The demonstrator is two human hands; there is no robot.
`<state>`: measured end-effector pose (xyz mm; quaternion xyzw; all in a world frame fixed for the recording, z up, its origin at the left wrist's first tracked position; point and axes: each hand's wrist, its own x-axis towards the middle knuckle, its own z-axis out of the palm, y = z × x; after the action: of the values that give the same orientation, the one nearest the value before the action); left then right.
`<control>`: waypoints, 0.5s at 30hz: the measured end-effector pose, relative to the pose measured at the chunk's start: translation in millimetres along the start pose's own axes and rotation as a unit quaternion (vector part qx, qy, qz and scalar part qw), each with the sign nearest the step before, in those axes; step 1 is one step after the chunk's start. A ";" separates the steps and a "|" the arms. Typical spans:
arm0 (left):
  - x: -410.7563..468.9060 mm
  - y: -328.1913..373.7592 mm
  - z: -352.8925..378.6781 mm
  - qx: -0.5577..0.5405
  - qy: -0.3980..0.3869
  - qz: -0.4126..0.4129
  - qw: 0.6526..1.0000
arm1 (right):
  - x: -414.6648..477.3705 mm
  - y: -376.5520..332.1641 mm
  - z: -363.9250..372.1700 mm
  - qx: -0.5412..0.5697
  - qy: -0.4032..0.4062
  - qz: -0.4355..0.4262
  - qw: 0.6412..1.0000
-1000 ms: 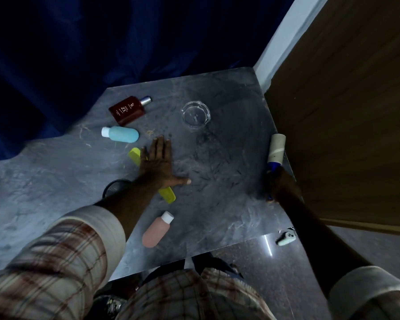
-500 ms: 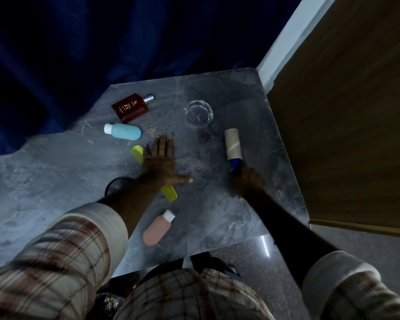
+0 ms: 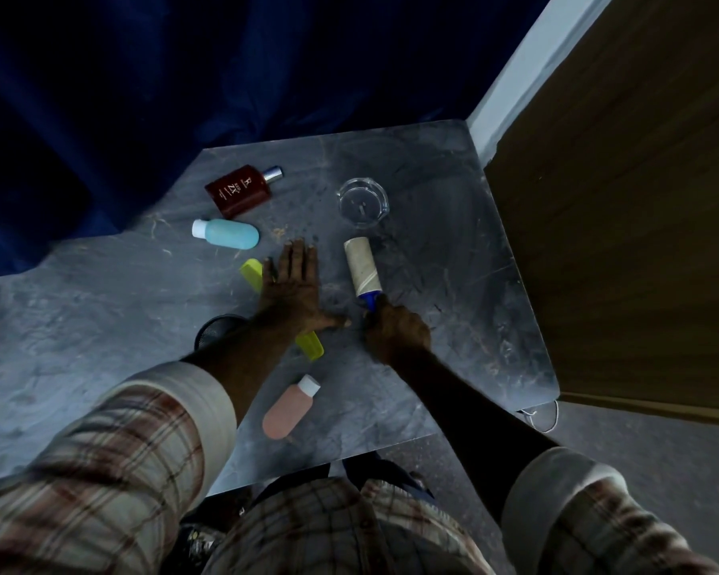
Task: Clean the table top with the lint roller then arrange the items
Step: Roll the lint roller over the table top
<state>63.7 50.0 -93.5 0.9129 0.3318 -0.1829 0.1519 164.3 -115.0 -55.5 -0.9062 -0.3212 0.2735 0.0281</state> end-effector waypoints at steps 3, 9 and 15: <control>-0.9 0.1 0.6 -0.009 0.007 0.002 1.000 | 4.5 5.7 5.5 -0.005 0.000 0.003 1.000; -2.9 -0.5 1.0 -0.010 0.019 0.006 1.000 | 0.3 6.3 3.0 -0.002 0.000 0.007 1.000; -2.8 6.1 -10.3 -0.003 -0.003 -0.003 1.000 | -5.4 13.4 -6.8 -0.015 0.006 0.007 1.000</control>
<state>68.2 48.2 -82.2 0.9108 0.3350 -0.1851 0.1551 171.9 -128.0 -50.2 -0.9102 -0.3192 0.2634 0.0143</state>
